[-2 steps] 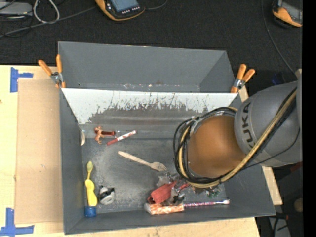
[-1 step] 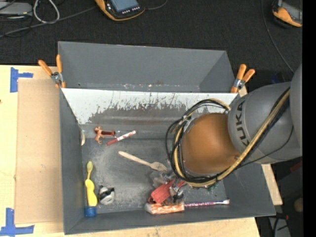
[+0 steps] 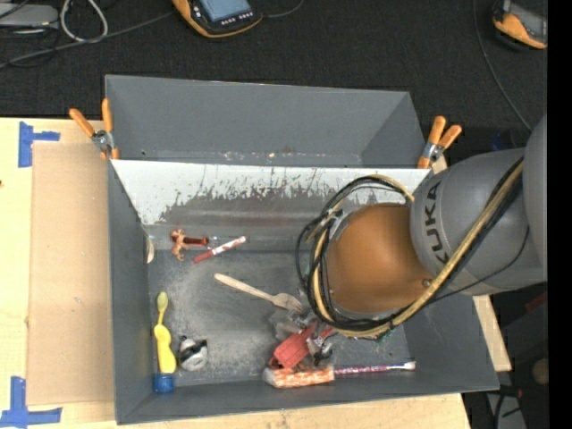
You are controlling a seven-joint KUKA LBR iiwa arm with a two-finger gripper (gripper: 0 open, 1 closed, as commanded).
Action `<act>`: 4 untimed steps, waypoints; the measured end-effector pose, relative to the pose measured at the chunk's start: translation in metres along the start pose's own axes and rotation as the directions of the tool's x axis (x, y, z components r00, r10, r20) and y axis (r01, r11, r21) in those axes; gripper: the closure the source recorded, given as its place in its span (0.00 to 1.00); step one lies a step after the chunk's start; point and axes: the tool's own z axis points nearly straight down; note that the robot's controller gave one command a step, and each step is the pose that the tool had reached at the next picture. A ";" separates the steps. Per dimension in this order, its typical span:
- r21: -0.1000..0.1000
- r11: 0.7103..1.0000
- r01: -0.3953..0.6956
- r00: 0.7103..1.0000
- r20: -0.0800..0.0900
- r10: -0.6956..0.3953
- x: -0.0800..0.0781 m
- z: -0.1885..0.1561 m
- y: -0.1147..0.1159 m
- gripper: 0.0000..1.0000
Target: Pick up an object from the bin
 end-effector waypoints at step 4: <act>-0.002 0.971 0.238 0.971 0.004 -0.238 -0.028 -0.069 0.016 1.00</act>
Offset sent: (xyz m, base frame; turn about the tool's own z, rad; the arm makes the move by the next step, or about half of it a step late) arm -0.0162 0.0000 0.0561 -0.0168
